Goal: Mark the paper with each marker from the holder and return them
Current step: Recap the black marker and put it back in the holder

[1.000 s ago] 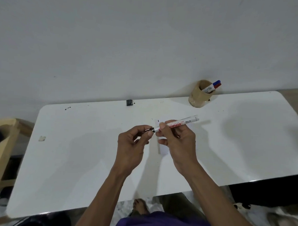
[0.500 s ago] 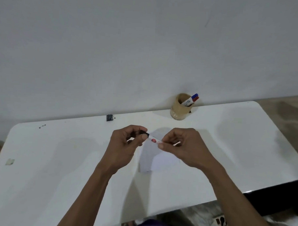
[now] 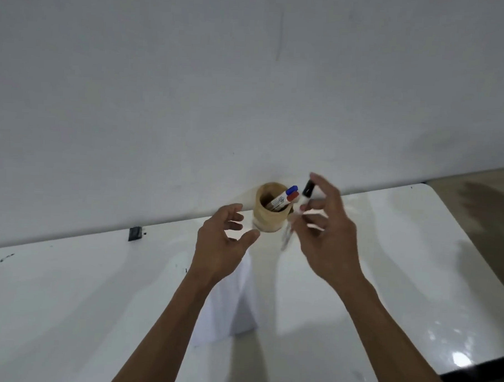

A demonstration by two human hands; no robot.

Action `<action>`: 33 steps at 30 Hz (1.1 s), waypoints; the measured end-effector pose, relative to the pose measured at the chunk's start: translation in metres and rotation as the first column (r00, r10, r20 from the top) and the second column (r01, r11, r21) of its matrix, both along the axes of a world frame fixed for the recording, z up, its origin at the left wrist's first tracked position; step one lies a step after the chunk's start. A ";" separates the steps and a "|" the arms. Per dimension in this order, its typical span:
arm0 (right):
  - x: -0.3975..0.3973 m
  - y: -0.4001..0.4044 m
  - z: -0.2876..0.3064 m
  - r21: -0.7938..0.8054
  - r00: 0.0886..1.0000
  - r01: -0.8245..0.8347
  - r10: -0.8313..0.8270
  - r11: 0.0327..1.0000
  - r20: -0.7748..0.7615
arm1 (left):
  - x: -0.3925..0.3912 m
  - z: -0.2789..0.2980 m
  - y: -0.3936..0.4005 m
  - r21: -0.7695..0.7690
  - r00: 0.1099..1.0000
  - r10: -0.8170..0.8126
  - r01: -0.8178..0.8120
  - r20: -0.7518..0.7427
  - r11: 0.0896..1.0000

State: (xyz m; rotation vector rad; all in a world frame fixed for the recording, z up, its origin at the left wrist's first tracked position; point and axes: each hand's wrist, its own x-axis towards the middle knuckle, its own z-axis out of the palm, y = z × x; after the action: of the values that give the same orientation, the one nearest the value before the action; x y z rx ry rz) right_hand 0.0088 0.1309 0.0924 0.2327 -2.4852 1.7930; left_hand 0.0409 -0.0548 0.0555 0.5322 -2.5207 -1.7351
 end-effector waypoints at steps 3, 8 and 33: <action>-0.034 0.001 0.000 -0.094 0.982 0.160 -0.168 0.983 -0.084 | -0.026 -0.020 0.015 -0.091 0.997 0.060 -0.056 0.039 0.994; -0.076 -0.008 -0.012 -0.134 0.959 0.227 -0.246 0.965 -0.141 | -0.059 -0.041 0.040 -0.088 0.994 0.064 -0.057 0.084 0.995; -0.089 -0.017 -0.064 0.121 0.980 0.196 -0.192 0.973 -0.048 | -0.068 -0.062 0.053 0.015 0.984 0.100 -0.099 -0.146 0.995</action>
State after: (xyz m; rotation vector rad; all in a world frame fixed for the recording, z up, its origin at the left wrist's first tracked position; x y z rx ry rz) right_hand -0.0807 0.1143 0.0284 0.0261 -2.5002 1.5473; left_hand -0.0268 -0.0018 -0.0067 0.5014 -2.3473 -1.6836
